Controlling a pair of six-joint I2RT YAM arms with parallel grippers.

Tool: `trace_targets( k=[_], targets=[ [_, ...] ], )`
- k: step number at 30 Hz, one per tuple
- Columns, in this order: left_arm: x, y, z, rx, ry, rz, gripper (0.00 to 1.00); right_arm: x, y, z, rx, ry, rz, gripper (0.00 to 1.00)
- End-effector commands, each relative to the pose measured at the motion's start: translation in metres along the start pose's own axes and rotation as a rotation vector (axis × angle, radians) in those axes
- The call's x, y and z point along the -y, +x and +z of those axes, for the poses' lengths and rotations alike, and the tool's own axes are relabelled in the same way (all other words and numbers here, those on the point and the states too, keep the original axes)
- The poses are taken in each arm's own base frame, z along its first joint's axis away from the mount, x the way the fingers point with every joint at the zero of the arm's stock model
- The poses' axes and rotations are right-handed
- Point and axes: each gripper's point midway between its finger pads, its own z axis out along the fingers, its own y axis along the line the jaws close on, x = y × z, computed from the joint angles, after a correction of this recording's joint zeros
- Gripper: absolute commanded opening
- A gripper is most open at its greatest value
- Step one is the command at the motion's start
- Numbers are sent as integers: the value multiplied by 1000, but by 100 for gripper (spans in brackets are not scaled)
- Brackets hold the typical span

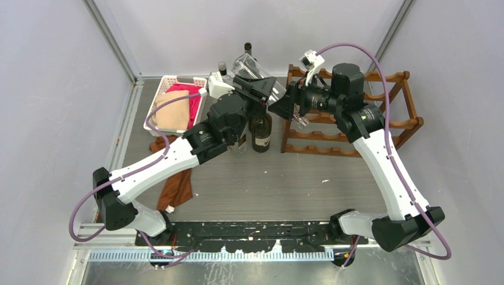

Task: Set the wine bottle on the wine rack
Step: Pick up the wine bottle from the center of the board.

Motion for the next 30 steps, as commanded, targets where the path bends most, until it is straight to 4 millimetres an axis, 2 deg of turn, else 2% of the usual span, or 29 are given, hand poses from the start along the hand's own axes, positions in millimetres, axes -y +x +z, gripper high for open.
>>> trace_targets(
  k=[1,4,9,11,13,15,19,23,24,30],
  targets=[
    [61,-32,-9,83,140,-151,0,-4,-17,0,54,1,-68,76],
    [61,-32,-8,83,141,-156,1,-3,-16,-1,53,10,-78,65],
    [61,-31,-8,81,142,-161,1,-3,-20,-5,58,26,-89,24],
    [60,-31,-9,80,144,-164,9,-3,-21,-8,58,34,-88,14],
    [59,-31,-9,80,147,-167,23,-4,-22,-10,61,37,-84,5],
    [59,-30,-10,75,153,-169,37,-7,-25,-13,67,33,-75,1],
    [57,-29,-11,68,159,-171,70,-15,-33,-18,90,-4,-49,1],
    [52,-29,-15,63,152,-170,96,-20,-41,-26,115,-36,-21,1],
    [50,-29,-15,62,149,-170,99,-21,-44,-28,122,-42,-16,1],
    [40,-31,-22,56,127,-156,100,-19,-56,-43,157,-49,3,1]
  ],
)
